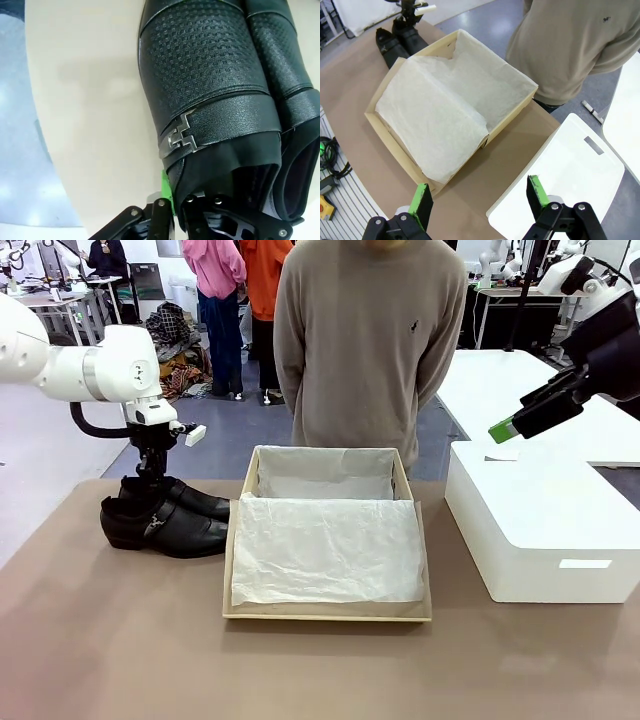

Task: Pack the shoes into the box.
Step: Place one shoe of the Shoes into the Shoes Box.

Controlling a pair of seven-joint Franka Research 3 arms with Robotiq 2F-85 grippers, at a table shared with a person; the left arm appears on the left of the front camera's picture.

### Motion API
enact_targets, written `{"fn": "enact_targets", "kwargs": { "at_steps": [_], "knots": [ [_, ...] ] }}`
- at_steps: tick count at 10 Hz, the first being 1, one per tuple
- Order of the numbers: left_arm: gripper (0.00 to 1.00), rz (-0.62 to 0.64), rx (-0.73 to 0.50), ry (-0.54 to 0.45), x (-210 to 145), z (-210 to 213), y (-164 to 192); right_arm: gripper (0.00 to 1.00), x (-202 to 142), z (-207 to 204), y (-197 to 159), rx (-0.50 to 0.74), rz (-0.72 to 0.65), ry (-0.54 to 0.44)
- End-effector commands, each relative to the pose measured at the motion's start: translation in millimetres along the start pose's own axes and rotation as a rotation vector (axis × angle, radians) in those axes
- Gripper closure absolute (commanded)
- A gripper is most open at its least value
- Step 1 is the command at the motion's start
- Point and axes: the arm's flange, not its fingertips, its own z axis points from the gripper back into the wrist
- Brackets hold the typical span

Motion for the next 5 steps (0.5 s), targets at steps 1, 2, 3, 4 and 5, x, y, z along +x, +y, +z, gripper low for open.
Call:
{"fn": "enact_targets", "kwargs": {
  "at_steps": [1, 2, 3, 4, 5],
  "knots": [
    [1.00, 0.024, 0.035, 0.028, -4.7, 6.8, 0.8, 0.00, 0.1, -0.1, -0.3, 0.008, 0.000, -0.005],
    [1.00, 0.064, 0.055, 0.036, -10.6, 15.9, 3.1, 0.00, 0.1, -0.1, -0.3, 0.008, 0.000, -0.005],
    [1.00, 0.087, 0.092, 0.035, -18.9, 29.6, 5.5, 0.00, 0.1, -0.1, -0.3, 0.008, 0.000, -0.005],
    [1.00, 0.106, 0.120, 0.039, -28.0, 43.8, 9.8, 0.00, 0.1, -0.1, -0.3, 0.008, 0.000, -0.005],
    [1.00, 0.123, 0.151, 0.051, -36.7, 60.2, 15.2, 0.00, 0.1, -0.1, -0.3, 0.008, 0.000, -0.005]
  ]
}}
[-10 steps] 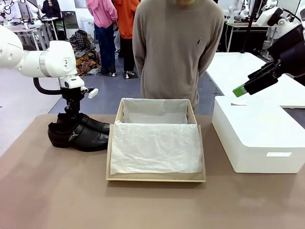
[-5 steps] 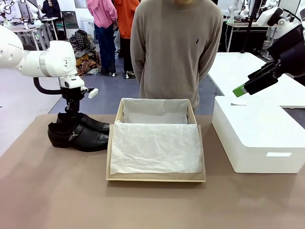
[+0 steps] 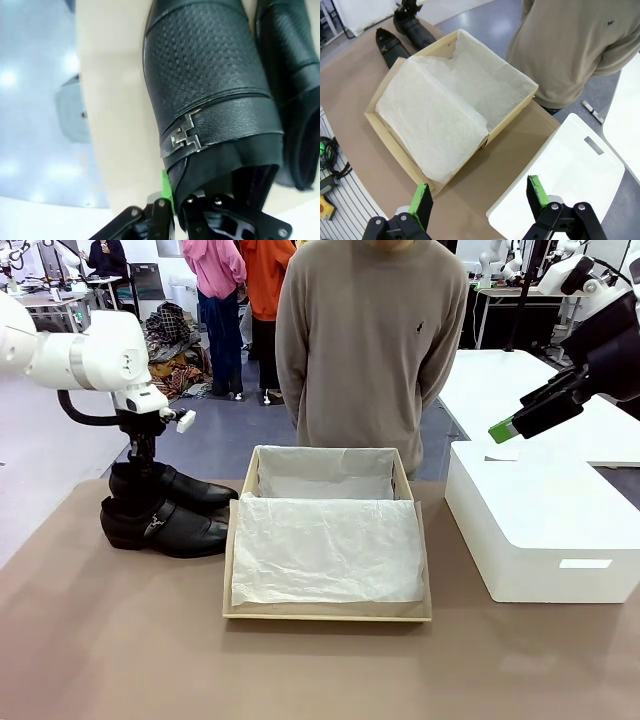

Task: Pack the shoes into the box.
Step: Place one shoe of the Shoes into the Shoes Box.

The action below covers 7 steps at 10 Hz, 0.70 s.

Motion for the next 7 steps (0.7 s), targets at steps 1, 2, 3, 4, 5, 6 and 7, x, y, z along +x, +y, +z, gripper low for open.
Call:
{"fn": "enact_targets", "kwargs": {
  "at_steps": [1, 2, 3, 4, 5, 6, 7],
  "knots": [
    [1.00, 0.056, 0.061, 0.047, -11.5, 29.2, 12.7, 0.00, 0.1, -0.1, -0.3, 0.008, 0.000, -0.005],
    [1.00, 0.075, 0.084, 0.045, -15.8, 44.8, 15.3, 0.00, 0.1, -0.1, -0.3, 0.008, 0.000, -0.005],
    [1.00, 0.098, 0.092, 0.040, -15.0, 60.7, 13.7, 0.00, 0.1, -0.1, -0.3, 0.008, 0.000, -0.005],
    [1.00, 0.119, 0.092, 0.024, -9.0, 78.6, 8.4, 0.00, 0.1, -0.1, -0.3, 0.008, 0.000, -0.005],
    [1.00, 0.129, 0.094, 0.011, -2.6, 95.0, 2.5, 0.00, 0.1, -0.1, -0.3, 0.008, 0.000, -0.005],
    [1.00, 0.141, 0.088, -0.005, 6.1, 111.6, -5.3, 0.00, 0.1, -0.1, -0.3, 0.008, 0.000, -0.005],
    [1.00, 0.161, 0.073, -0.018, 18.0, 125.8, -14.4, 0.00, 0.1, -0.1, -0.3, 0.008, 0.000, -0.005]
  ]
}}
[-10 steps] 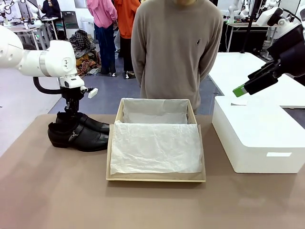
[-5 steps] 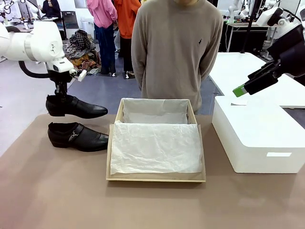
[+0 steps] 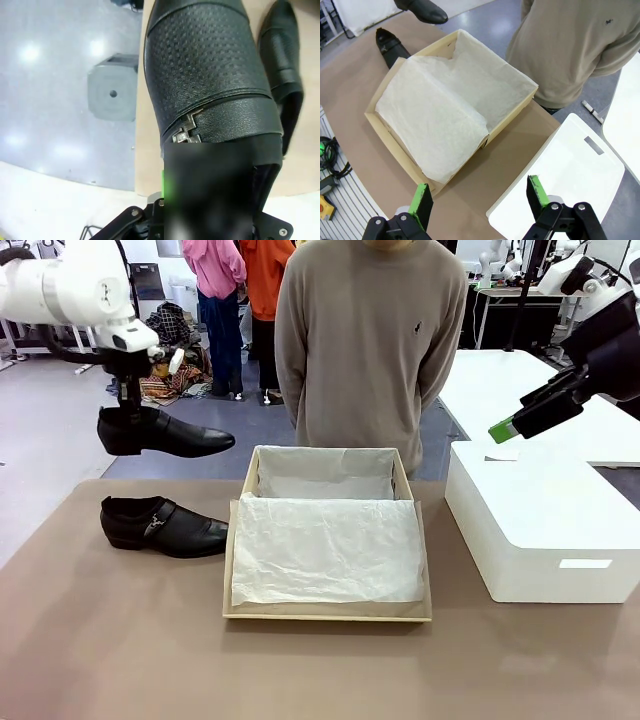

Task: Pack the shoes into the box.
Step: Place one shoe of the Shoes into the Shoes Box.

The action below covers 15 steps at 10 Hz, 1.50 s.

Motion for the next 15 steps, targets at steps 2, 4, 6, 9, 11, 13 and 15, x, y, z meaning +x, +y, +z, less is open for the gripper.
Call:
{"fn": "enact_targets", "kwargs": {
  "at_steps": [2, 4, 6, 9, 11, 13, 15],
  "knots": [
    [1.00, 0.024, -0.062, -0.036, 37.1, 36.4, -28.8, 0.00, 0.1, 0.0, -0.3, 0.007, 0.000, -0.005],
    [1.00, -0.017, -0.067, -0.045, 71.4, 50.0, -43.2, 0.00, 0.1, 0.0, -0.3, 0.007, 0.000, -0.005],
    [1.00, -0.062, -0.090, -0.083, 100.5, 52.8, -54.3, 0.00, 0.1, 0.0, -0.3, 0.007, 0.000, -0.005],
    [1.00, -0.103, -0.103, -0.098, 115.5, 50.0, -60.8, 0.00, 0.1, 0.0, -0.3, 0.007, 0.000, -0.005],
    [1.00, -0.092, -0.090, -0.075, 117.7, 43.8, -64.6, 0.00, 0.1, 0.0, -0.3, 0.007, 0.000, -0.005],
    [1.00, -0.092, -0.090, -0.075, 117.7, 43.8, -64.6, 0.00, 0.1, 0.0, -0.3, 0.007, 0.000, -0.005],
    [1.00, -0.096, -0.100, -0.076, 119.6, 38.4, -64.6, 0.00, 0.1, 0.0, -0.3, 0.007, 0.000, -0.005]
  ]
}}
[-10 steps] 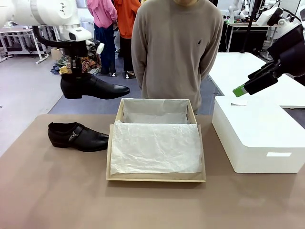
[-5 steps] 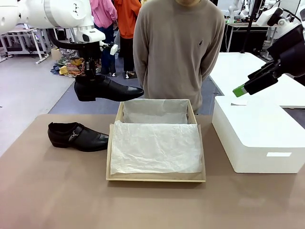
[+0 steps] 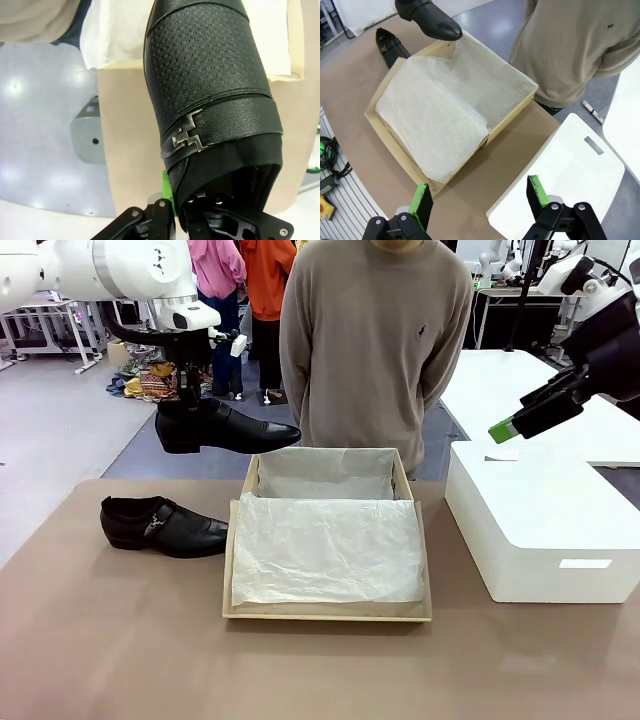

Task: Pack the shoes into the box.
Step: Place one shoe of the Shoes into the Shoes Box.

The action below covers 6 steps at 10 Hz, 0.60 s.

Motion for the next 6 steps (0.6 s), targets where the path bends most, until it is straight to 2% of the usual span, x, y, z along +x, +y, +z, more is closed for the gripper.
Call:
{"fn": "enact_targets", "kwargs": {
  "at_steps": [1, 3, 6],
  "knots": [
    [1.00, -0.006, 0.018, -0.014, 6.9, 2.3, -3.8, 0.00, 0.1, -0.1, -0.3, 0.008, 0.000, -0.005],
    [1.00, 0.004, 0.021, -0.027, 35.4, 7.9, -14.4, 0.00, 0.1, -0.1, -0.3, 0.008, 0.000, -0.005],
    [1.00, 0.000, -0.046, 0.000, 93.4, 10.1, -22.5, 0.00, 0.1, -0.1, -0.3, 0.008, 0.000, -0.005]
  ]
}}
